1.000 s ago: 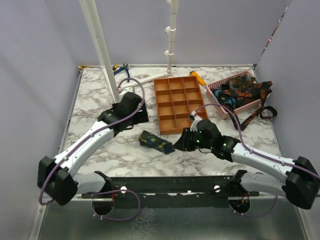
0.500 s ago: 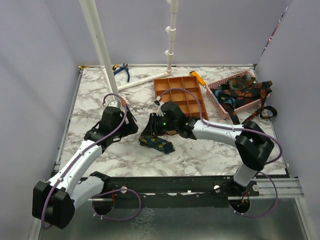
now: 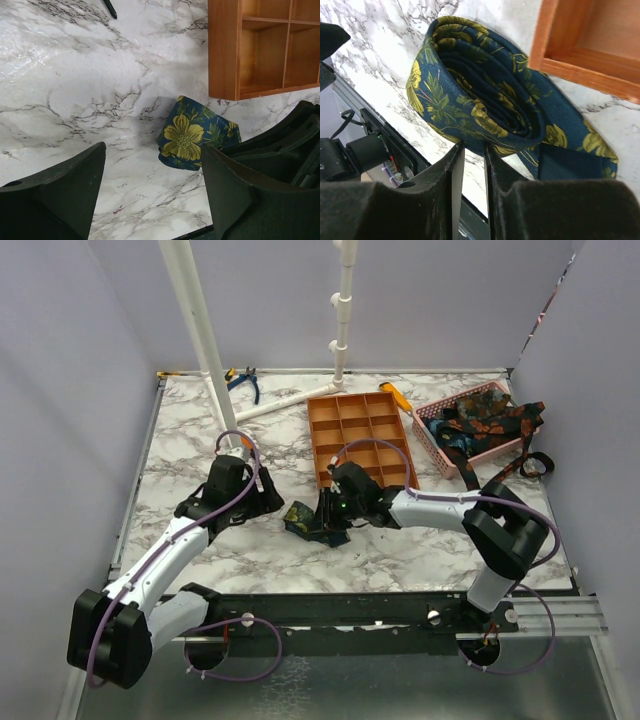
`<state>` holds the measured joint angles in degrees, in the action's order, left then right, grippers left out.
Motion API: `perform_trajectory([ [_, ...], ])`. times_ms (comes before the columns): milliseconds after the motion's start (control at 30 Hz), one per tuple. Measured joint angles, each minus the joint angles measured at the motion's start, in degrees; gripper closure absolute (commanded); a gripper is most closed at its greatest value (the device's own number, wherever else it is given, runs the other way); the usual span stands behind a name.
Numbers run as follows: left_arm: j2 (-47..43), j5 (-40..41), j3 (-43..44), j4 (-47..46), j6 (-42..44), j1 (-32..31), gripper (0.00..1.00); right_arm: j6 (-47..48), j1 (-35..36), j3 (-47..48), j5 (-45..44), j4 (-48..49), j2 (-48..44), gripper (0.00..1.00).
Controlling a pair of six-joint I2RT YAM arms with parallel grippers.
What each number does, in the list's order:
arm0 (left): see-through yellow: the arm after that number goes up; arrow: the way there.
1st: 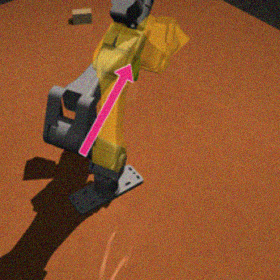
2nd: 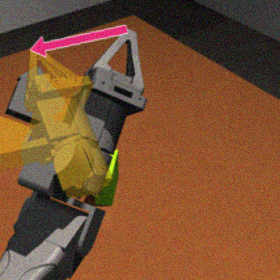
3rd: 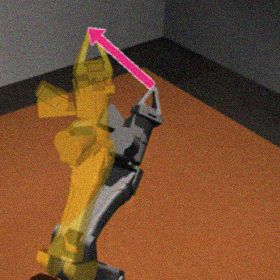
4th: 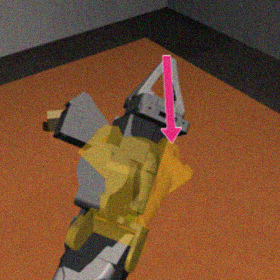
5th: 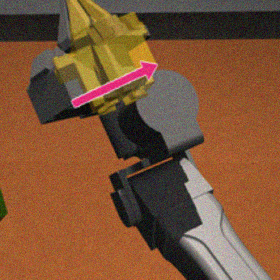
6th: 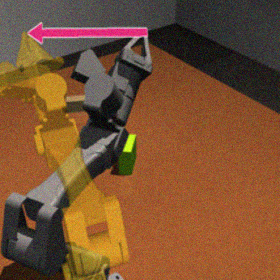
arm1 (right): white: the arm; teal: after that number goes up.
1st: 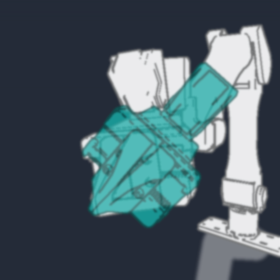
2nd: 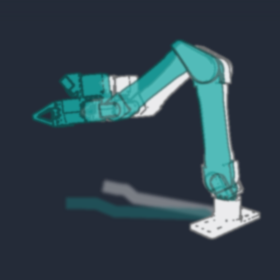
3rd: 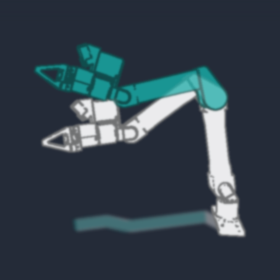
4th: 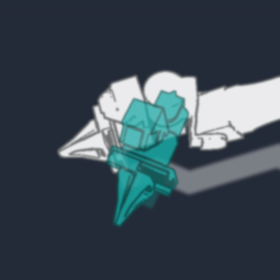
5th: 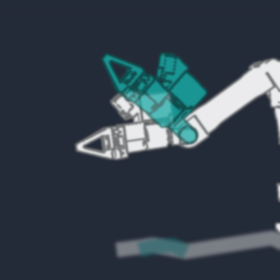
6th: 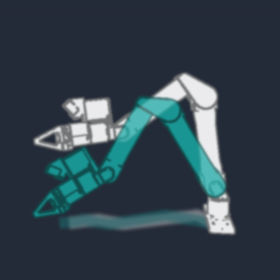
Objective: Roll the ties
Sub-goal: Roll the tie at the center of the board.
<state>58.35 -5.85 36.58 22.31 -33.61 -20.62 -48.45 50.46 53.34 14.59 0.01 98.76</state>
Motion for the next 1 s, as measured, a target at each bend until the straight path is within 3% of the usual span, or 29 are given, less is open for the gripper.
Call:
perform_trajectory([
  [333, 1.9, -3.8, -0.7, -2.0, 0.0, 0.0, 0.15, 0.5, -3.3, -7.1, 0.3, 2.1, -2.7, 0.74],
  [667, 4.8, -5.4, -0.7, -3.7, -0.5, 0.0, 0.16, 3.7, -4.2, -8.7, 0.2, 1.7, -6.3, 0.73],
  [1000, -2.9, 0.3, -4.9, -5.1, -6.1, 0.0, 0.19, 10.3, -4.3, -5.4, -0.7, -3.6, -12.4, 0.69],
])
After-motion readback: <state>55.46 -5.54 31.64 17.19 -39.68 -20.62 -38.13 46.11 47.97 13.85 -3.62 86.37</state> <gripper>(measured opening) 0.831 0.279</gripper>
